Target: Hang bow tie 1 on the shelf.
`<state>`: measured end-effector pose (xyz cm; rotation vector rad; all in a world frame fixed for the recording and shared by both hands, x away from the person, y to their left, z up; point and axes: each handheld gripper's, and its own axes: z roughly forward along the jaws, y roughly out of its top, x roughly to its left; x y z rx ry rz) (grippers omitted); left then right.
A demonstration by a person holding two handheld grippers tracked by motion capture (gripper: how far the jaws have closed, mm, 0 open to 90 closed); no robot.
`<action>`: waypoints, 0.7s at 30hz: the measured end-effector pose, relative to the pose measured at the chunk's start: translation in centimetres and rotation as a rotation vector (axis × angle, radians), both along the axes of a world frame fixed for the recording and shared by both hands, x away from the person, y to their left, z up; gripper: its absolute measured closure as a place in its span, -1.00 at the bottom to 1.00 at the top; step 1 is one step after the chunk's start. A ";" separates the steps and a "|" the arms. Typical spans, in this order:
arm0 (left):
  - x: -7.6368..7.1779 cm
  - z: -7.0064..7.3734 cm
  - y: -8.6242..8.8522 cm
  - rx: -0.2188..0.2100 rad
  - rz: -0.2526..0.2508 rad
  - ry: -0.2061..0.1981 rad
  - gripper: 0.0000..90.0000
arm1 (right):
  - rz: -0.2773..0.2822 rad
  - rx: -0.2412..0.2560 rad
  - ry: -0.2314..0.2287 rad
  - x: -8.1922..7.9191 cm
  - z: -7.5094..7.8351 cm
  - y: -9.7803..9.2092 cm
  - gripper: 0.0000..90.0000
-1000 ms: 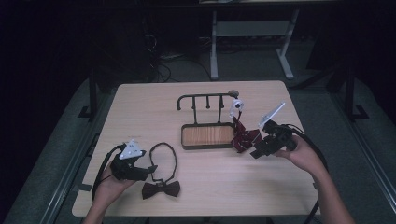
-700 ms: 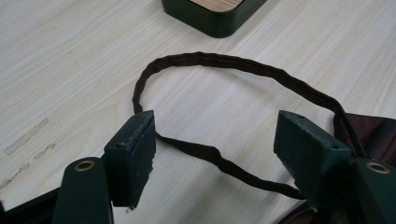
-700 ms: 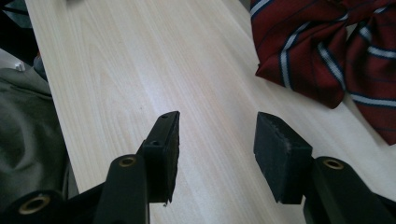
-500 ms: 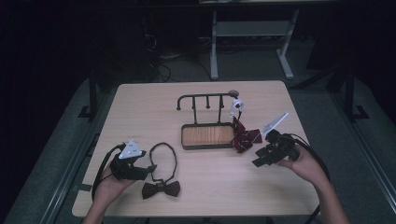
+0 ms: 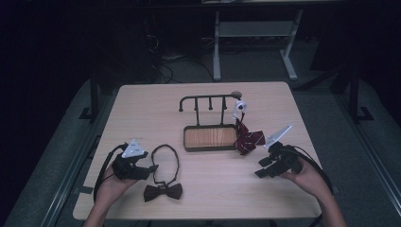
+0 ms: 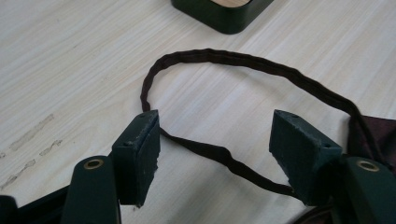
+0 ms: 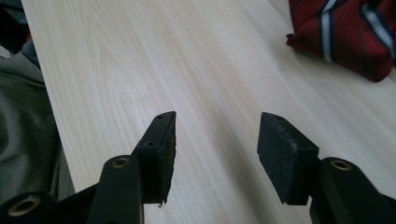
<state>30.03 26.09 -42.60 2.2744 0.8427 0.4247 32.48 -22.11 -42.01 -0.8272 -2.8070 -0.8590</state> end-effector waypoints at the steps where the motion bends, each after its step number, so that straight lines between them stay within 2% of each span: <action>1: 0.1 0.0 0.0 0.001 0.001 0.004 -0.23 | -0.002 0.003 0.004 -0.1 -0.2 0.0 0.04; 4: 0.4 0.1 0.0 0.009 0.011 0.011 -0.19 | -0.007 -0.030 0.008 -0.3 -0.9 0.1 0.02; 8: 0.6 0.2 -0.2 0.014 0.019 0.020 -0.15 | -0.005 -0.022 0.003 -0.5 -1.0 -0.1 0.00; 12: 1.2 0.3 -0.5 0.037 0.015 0.028 -0.13 | -0.020 -0.014 -0.003 -0.8 -1.0 -0.5 -0.05; 15: 1.8 0.3 -0.7 0.071 0.012 0.040 -0.11 | -0.028 -0.009 -0.009 -1.1 -0.8 -0.6 -0.06; 20: 2.9 0.4 -0.8 0.094 0.027 0.053 0.01 | -0.033 -0.002 -0.014 -1.3 -0.8 -0.8 -0.07; 21: 3.3 0.4 -0.8 0.115 0.036 0.063 0.01 | -0.033 -0.002 -0.014 -1.3 -0.8 -0.8 -0.07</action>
